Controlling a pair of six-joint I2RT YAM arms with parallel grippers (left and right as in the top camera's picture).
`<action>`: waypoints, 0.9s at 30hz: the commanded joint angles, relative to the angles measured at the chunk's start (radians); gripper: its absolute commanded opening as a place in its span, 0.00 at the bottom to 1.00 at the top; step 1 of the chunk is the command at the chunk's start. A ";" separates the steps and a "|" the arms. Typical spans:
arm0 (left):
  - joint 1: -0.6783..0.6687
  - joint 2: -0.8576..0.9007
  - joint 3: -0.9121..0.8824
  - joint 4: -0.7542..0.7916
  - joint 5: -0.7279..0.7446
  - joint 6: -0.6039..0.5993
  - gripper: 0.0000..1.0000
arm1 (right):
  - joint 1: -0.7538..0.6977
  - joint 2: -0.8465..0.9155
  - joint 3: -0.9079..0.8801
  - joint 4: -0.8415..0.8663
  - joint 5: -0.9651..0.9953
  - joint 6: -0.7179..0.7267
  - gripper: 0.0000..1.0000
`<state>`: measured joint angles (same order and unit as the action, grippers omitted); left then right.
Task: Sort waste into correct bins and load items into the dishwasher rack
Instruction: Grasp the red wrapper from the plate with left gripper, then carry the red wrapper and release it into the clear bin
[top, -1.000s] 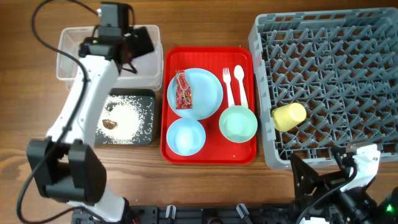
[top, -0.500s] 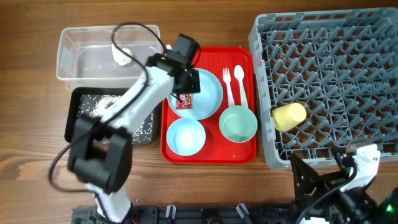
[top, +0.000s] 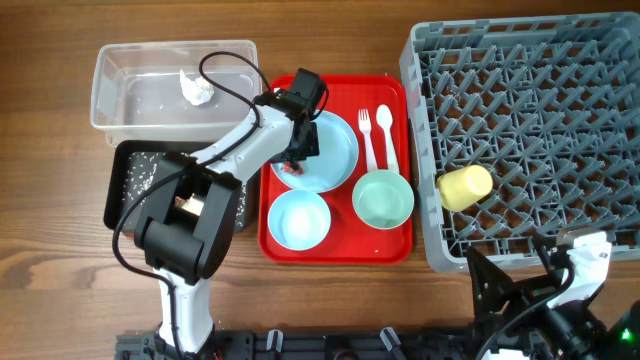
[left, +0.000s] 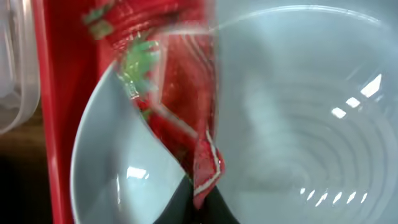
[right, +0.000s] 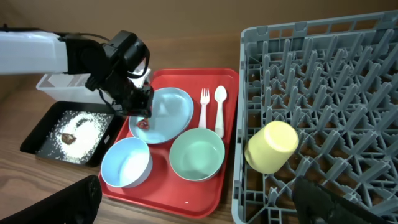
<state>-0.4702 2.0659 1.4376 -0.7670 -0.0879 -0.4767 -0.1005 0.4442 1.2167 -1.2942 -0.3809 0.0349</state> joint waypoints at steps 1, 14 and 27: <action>0.008 -0.109 0.058 -0.042 -0.012 0.002 0.04 | 0.002 0.010 -0.002 0.002 0.006 -0.008 1.00; 0.241 -0.277 0.087 0.056 -0.209 0.054 0.04 | 0.002 0.010 -0.002 0.002 0.006 -0.008 1.00; 0.278 -0.315 0.135 0.003 -0.111 0.111 0.94 | 0.002 0.010 -0.002 0.002 0.006 -0.008 1.00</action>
<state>-0.1493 1.8339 1.5349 -0.7399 -0.2256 -0.3943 -0.1005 0.4442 1.2167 -1.2945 -0.3809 0.0349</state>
